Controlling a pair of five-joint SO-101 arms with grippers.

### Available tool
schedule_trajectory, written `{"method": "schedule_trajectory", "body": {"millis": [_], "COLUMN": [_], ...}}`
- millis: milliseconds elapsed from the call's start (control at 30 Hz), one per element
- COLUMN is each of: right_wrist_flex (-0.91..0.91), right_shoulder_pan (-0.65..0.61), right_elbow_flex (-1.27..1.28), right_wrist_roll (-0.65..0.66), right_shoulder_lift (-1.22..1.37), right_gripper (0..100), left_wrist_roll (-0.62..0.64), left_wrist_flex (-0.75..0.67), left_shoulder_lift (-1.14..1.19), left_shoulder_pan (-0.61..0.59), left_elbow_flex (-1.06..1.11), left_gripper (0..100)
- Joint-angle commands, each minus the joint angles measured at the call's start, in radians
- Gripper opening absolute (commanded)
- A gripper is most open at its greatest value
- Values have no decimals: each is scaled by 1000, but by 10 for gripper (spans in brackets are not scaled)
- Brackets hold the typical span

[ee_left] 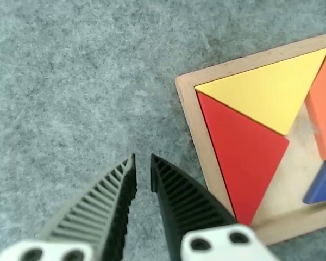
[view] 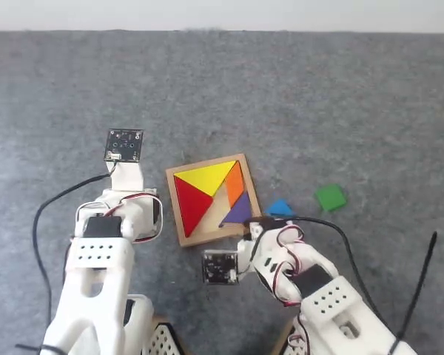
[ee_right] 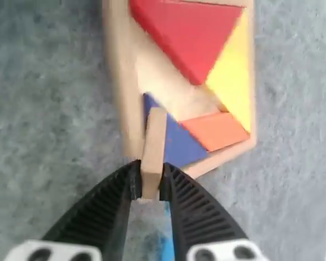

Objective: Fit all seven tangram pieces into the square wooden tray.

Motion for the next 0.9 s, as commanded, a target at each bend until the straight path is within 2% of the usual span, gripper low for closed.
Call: {"method": "schedule_trajectory", "body": {"millis": [0, 133, 400, 500, 667, 867], "right_wrist_flex": [94, 147, 145, 150, 220, 160], "right_shoulder_pan": [-74, -183, -189, -193, -194, -194], "right_elbow_flex": [-144, -247, -539, -628, -689, -692], "right_wrist_roll": [-81, -124, -224, -222, -92, -83], "right_shoulder_lift": [-2, 122, 533, 657, 800, 843], "right_gripper": [9, 9, 9, 9, 9, 9], "left_wrist_roll": [-6, -5, -2, -2, -2, -2], "left_wrist_flex": [-11, -11, -11, -11, -11, -11], "left_shoulder_lift": [-28, -28, -29, -29, -29, -29], "left_shoulder_pan": [8, 8, 3, 5, 3, 5], "left_elbow_flex": [-7, -7, -7, -7, -7, -7], "left_gripper": [47, 47, 46, 44, 44, 44]}}
